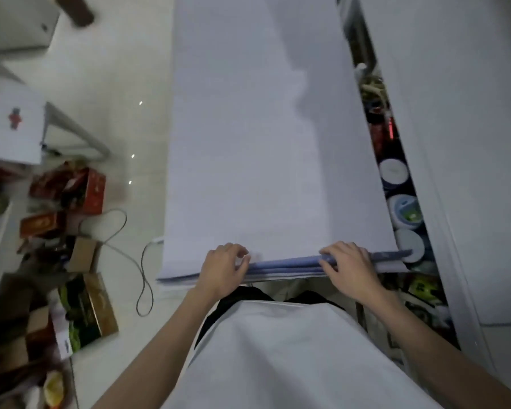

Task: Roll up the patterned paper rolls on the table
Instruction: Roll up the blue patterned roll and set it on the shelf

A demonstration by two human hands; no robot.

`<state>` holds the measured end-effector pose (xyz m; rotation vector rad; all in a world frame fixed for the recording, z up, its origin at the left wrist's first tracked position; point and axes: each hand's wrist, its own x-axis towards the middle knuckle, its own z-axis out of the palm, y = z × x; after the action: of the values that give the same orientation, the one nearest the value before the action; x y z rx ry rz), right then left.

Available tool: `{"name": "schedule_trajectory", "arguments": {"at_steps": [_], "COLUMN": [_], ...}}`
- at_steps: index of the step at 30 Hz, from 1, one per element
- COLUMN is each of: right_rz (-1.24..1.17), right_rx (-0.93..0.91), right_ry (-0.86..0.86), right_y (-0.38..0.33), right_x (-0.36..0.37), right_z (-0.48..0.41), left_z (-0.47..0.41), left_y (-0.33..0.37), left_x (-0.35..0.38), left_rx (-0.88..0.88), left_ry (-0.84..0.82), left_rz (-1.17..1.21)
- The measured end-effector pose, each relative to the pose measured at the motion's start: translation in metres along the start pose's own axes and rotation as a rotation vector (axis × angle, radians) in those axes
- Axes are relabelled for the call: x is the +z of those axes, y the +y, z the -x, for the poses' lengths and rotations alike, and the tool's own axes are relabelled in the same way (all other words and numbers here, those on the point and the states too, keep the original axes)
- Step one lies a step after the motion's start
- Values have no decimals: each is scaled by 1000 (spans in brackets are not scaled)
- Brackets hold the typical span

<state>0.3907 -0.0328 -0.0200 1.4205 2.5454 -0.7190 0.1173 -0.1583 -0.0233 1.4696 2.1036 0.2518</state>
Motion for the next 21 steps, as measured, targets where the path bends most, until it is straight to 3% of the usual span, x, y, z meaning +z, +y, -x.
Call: {"name": "schedule_trajectory", "arguments": {"at_steps": [5,8,13,18,21], "right_rz": [57,-73,-184,-270,-149], "right_rx": [-1,59,90,125,-5], "right_ry": [-174,-159,-57,-41,-41], "right_y": [1,0,-6,-5,0], "right_x": [1,-9,-24,-22,-15], "right_z": [-26,-40,-68,-94,-96], "left_z": [21,20,3,-17,-24], "left_y": [-26,-31,-28,-38,-39], "left_x": [0,-3,-10,-16,-15], "left_rx": [-114,-127,37,94,121], "left_ry": [32,72,281,98,74], "left_rz": [-26,-45,-159,-227,-273]}}
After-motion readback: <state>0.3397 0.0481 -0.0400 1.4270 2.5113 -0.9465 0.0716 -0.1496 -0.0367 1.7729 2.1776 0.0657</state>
